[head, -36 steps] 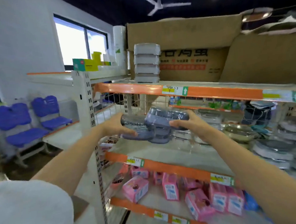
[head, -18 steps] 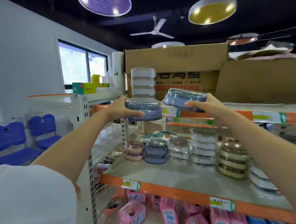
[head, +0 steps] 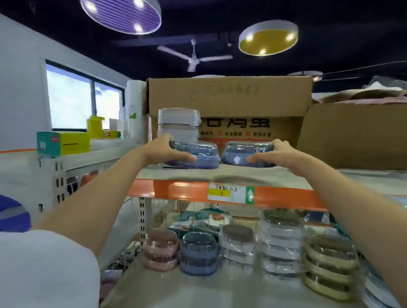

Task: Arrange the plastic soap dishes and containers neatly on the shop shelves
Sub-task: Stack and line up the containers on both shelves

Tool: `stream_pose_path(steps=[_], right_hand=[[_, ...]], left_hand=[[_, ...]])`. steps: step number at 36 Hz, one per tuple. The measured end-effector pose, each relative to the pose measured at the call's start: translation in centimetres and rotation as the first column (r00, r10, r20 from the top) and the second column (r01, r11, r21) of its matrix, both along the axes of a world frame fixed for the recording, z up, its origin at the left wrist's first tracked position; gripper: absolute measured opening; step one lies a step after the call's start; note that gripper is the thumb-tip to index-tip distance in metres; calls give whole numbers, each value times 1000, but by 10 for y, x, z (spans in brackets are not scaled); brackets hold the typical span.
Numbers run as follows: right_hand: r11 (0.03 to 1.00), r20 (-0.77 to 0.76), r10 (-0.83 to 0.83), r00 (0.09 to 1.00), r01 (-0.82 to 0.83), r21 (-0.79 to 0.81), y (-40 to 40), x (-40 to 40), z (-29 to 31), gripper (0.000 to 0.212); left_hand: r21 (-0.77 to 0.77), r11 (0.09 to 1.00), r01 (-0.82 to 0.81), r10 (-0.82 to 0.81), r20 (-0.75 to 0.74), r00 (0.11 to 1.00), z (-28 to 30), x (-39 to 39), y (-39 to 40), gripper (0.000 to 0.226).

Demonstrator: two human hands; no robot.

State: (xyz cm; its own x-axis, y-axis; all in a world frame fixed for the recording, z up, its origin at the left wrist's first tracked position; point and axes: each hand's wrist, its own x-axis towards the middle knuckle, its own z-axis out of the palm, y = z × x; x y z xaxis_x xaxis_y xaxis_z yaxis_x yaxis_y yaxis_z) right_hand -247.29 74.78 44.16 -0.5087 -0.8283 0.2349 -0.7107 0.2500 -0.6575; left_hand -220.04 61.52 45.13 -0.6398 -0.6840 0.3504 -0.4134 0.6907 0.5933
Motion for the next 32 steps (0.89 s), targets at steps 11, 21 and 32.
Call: stream_pose_path(steps=[11,21,32], right_hand=[[987,-76,-10,997,22,156,-99,-14,14,117],[966,-140,-9,990,44,253,-135,-36,0,118],[932,-174,89,981,-21,361,-138,-32,-8,88]], left_hand=[[52,997,-60,58,46,997,-3,-3,-84,98],[88,992,-90,94,-47,994,-16,-16,-111,91],[88,995,-51,53,-13,999,-19,-22,-102,111]])
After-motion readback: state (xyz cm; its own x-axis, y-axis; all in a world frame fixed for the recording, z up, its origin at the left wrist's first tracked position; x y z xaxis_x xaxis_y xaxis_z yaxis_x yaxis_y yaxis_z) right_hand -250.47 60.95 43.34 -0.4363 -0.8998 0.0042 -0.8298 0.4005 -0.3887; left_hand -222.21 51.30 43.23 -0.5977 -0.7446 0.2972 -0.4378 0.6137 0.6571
